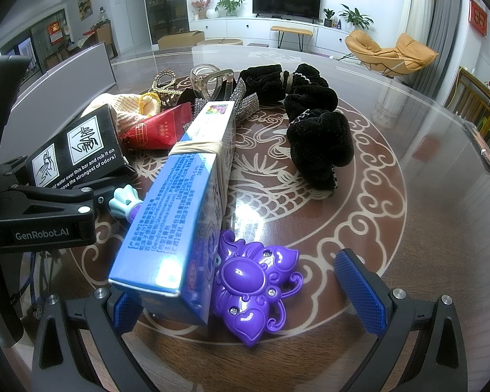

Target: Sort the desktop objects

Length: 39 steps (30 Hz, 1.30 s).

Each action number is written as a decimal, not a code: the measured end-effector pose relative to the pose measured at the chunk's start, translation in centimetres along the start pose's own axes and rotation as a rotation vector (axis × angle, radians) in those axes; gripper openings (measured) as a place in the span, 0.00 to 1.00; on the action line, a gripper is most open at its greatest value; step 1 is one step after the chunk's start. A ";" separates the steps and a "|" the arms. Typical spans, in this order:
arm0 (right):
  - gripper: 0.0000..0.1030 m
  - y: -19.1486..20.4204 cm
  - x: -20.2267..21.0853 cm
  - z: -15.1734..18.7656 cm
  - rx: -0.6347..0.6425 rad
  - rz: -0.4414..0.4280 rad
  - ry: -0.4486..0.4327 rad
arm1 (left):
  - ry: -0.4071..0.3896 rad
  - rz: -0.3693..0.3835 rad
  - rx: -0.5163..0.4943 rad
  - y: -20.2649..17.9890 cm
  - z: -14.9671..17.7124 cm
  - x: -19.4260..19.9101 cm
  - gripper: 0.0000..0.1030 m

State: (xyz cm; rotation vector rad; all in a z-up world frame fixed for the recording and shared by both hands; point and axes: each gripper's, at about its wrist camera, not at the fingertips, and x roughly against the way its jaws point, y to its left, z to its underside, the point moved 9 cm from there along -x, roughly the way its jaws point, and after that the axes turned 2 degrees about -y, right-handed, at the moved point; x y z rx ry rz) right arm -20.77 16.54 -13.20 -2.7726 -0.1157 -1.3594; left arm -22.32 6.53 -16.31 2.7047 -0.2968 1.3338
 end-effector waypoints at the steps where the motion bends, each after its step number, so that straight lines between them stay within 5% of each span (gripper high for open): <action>1: 1.00 0.0 0.0 0.0 0.000 0.000 0.000 | 0.000 0.000 0.000 0.0 0.0 0.0 1.00; 28: 1.00 0.0 0.0 0.0 -0.001 0.000 0.000 | 0.002 0.000 0.001 -0.1 0.1 0.0 1.00; 33: 1.00 0.1 0.1 0.0 -0.005 -0.004 -0.001 | 0.028 0.019 -0.023 1.0 3.3 2.4 1.00; 39: 1.00 0.4 0.1 -0.1 0.000 0.002 0.001 | 0.024 -0.040 0.103 5.3 6.3 4.6 1.00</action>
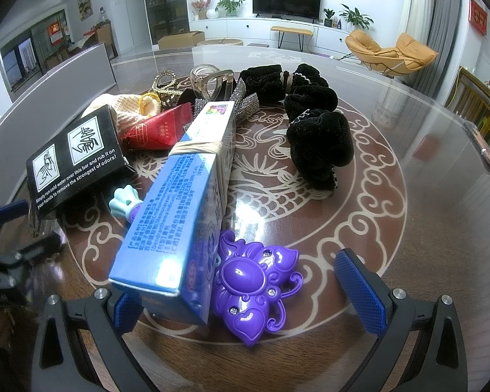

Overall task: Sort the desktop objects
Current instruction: 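Grasp the blue-and-white nail cream box with the right gripper while the left gripper approaches the glasses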

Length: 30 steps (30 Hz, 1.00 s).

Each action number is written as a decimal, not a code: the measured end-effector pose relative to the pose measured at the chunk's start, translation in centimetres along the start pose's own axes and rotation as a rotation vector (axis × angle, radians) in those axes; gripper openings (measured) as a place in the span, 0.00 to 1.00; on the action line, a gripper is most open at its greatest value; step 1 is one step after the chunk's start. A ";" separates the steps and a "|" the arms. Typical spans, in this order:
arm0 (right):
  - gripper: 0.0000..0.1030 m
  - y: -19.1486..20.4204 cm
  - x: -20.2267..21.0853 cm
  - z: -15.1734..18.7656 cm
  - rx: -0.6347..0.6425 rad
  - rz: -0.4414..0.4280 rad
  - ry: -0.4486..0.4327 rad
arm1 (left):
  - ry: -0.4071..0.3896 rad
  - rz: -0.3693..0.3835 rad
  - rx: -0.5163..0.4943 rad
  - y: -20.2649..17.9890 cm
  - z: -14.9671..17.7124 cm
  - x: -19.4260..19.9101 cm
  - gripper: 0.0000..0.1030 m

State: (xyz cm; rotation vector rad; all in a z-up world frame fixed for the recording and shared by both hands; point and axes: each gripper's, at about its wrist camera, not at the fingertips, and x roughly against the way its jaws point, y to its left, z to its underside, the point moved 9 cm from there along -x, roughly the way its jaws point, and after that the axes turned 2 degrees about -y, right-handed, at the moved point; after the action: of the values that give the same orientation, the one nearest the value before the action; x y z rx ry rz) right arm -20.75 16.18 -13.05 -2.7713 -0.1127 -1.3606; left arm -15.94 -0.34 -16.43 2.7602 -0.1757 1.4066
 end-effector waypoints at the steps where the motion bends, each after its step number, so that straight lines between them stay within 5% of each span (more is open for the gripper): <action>1: 1.00 0.0 -0.1 0.0 0.000 0.000 0.000 | -0.005 0.009 0.014 0.2 -0.1 -0.1 1.00; 14: 0.99 2.5 3.0 -3.0 0.046 -0.235 -0.085 | -0.100 0.023 -0.054 -2.4 -1.0 2.0 1.00; 16: 0.90 2.9 2.5 -4.0 0.038 -0.269 -0.065 | -0.099 0.022 -0.058 -2.3 -0.7 2.1 1.00; 18: 0.44 2.8 0.9 -3.9 -0.006 -0.330 0.030 | -0.101 0.031 -0.047 -2.1 -0.8 2.2 1.00; 20: 0.28 1.2 -0.4 -3.7 -0.089 -0.348 0.075 | -0.107 0.040 -0.029 -1.9 -1.1 2.5 1.00; 26: 0.28 -4.4 0.1 -1.8 -0.431 -0.510 0.086 | -0.124 0.092 0.025 -1.5 -1.5 3.0 1.00; 30: 0.29 -8.3 0.4 1.2 -0.541 -0.500 0.101 | -0.116 0.114 0.030 -1.9 -1.6 2.6 1.00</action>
State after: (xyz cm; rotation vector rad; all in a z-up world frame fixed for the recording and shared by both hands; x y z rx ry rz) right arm -20.29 24.56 -13.29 -3.2450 -0.5406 -1.8813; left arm -15.43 1.49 -13.37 2.9013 -0.3233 1.2818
